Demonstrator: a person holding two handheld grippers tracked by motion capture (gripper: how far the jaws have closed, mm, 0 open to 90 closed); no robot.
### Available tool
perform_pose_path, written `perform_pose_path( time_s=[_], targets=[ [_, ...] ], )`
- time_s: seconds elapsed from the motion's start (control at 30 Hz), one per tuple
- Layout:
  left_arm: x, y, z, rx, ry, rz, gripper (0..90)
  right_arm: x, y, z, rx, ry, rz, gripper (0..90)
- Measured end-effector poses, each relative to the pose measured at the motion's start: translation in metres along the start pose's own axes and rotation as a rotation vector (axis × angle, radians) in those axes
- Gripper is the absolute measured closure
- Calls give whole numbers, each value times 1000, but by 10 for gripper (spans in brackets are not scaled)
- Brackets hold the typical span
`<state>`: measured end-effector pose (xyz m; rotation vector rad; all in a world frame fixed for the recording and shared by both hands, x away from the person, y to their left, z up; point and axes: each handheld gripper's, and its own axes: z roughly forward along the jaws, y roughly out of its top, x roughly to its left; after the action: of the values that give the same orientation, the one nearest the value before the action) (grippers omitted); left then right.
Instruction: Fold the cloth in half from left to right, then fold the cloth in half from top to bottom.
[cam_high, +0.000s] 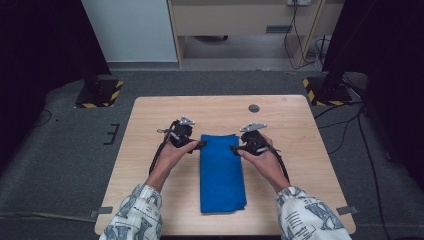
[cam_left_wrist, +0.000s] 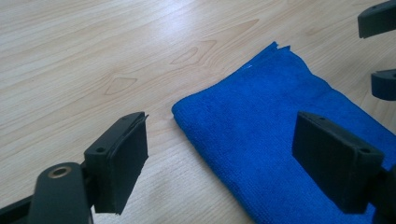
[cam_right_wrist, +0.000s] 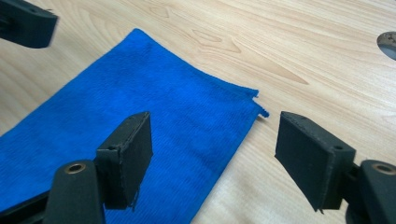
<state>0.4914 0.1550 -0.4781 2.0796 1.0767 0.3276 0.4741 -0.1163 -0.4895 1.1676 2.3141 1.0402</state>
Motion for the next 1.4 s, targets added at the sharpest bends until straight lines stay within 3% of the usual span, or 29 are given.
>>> perform_pose_path(
  time_s=[0.2,0.57,0.73,0.8,1.03,1.1,1.2,1.4],
  targets=[
    [4,-1,5,-5,8,-25,207,-6,-2,14,-7,15,38,300],
    [-2,2,20,17,9,-18,246,-11,11,35,26,13,-2,377],
    [-7,3,23,20,18,-20,270,-13,12,41,28,16,25,447],
    [-10,3,24,28,27,-5,276,-14,11,44,40,0,4,448],
    [-16,1,25,31,37,1,292,-22,16,56,27,-16,8,440],
    [-15,0,26,37,39,4,292,-23,17,62,42,-9,26,434],
    [-13,-2,26,38,42,0,292,-25,16,70,73,-19,8,431],
    [-6,-5,23,33,46,-24,297,-31,16,76,69,-6,39,459]
  ],
)
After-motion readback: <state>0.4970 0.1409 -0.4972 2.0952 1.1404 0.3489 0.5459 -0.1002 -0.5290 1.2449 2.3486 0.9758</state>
